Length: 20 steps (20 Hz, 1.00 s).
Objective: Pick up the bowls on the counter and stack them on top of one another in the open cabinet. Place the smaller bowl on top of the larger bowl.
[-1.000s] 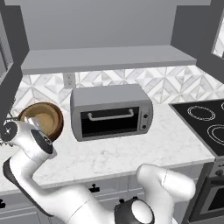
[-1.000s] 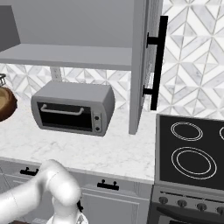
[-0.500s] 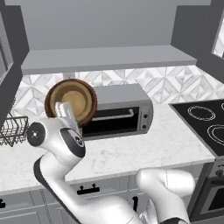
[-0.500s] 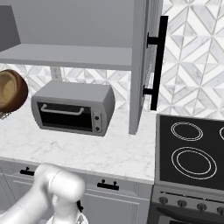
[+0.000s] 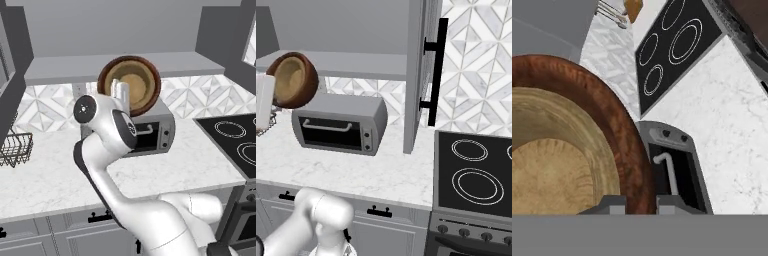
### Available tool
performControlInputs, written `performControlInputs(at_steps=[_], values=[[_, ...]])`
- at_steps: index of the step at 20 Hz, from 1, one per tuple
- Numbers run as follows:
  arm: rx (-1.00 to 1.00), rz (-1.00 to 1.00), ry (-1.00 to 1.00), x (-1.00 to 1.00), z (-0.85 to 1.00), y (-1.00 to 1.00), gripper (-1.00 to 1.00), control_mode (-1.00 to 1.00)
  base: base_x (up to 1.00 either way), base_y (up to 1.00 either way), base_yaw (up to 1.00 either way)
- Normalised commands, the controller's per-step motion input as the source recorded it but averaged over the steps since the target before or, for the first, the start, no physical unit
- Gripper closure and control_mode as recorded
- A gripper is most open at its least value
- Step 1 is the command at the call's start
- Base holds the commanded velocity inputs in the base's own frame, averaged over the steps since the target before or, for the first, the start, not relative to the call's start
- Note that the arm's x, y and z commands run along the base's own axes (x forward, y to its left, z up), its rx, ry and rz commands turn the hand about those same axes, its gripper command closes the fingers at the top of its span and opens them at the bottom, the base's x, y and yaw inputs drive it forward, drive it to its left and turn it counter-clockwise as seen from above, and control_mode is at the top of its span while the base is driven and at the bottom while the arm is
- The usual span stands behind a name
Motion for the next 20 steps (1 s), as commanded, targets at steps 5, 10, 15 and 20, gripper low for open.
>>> performControlInputs(at_steps=[5, 10, 15, 20], values=[[0.19, -0.18, -0.03, 0.17, 1.0, -0.52, 1.0, -1.0, 0.0, 0.0, 0.0], [0.04, -0.01, -0.04, 0.44, 0.45, -0.04, 1.0, -1.0, 0.0, 0.0, 0.0], [0.0, 0.0, 0.04, 0.78, 0.11, 0.0, 1.0, -1.0, 0.0, 0.0, 0.0], [0.0, 0.0, 0.11, 1.0, 0.0, 0.0, 1.0, -1.0, 0.0, 0.0, 0.0]])
